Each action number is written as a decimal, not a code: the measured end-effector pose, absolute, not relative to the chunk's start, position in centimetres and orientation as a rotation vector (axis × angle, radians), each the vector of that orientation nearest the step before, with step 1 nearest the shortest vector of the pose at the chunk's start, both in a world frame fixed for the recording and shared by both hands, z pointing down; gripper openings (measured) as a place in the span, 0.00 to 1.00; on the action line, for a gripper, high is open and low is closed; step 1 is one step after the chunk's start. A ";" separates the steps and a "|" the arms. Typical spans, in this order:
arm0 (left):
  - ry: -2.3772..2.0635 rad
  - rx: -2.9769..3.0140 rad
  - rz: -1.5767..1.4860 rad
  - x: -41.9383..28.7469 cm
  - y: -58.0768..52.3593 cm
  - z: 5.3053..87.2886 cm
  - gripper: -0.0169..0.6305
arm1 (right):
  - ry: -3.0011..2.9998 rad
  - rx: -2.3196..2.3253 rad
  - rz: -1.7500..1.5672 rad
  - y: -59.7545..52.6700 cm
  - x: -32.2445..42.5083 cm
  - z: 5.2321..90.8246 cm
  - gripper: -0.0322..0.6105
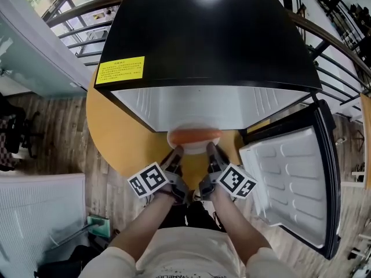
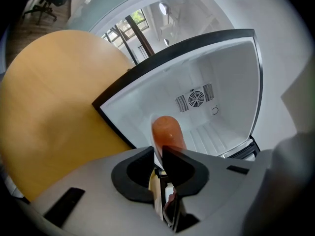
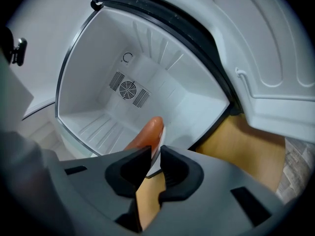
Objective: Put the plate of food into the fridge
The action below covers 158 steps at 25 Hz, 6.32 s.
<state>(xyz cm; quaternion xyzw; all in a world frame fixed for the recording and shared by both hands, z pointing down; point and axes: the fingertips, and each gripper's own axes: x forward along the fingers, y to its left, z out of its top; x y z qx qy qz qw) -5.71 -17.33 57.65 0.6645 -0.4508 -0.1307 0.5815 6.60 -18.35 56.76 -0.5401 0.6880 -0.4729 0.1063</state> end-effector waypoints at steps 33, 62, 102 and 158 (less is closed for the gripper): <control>-1.074 1.487 -0.271 -4.5 -27.4 65.0 0.12 | 1.997 -1.701 -1.385 -28.1 7.8 64.2 0.16; -1.172 1.487 -0.167 -4.3 -28.8 66.8 0.15 | 2.134 -1.887 -1.281 -29.5 7.3 65.7 0.24; -1.176 2.011 0.193 -3.7 -16.1 56.8 0.06 | 2.481 -1.781 -1.091 -16.0 6.5 56.2 0.09; -1.153 2.167 0.363 -5.0 -2.6 51.4 0.06 | 2.695 -1.673 -1.046 -2.7 3.6 50.9 0.09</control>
